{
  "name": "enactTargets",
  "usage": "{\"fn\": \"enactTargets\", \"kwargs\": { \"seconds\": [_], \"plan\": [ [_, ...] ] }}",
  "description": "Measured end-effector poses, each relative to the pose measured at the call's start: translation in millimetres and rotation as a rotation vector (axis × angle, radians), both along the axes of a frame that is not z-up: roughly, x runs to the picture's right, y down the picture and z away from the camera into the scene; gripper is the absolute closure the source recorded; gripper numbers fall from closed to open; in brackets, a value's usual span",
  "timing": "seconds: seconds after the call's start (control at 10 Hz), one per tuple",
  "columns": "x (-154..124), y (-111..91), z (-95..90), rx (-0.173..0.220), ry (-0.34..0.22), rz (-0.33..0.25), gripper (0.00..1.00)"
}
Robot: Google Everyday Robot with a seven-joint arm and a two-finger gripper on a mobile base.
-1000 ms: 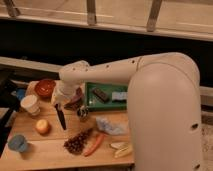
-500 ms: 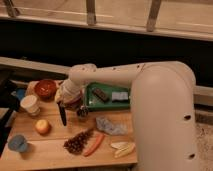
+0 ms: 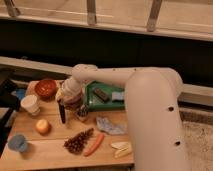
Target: Wipe purple bowl with brush
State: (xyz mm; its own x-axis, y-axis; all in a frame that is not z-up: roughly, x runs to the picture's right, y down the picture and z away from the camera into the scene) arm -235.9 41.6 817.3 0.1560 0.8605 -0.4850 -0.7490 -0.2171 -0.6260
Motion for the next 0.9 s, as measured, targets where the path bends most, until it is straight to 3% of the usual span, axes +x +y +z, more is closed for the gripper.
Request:
{"fn": "enactTargets", "kwargs": {
  "seconds": [0.3, 0.9],
  "plan": [
    [1.7, -0.8, -0.3, -0.001, 0.004, -0.003, 1.00],
    [2.7, -1.4, 6.6, -0.082, 0.009, -0.077, 1.00]
  ]
}}
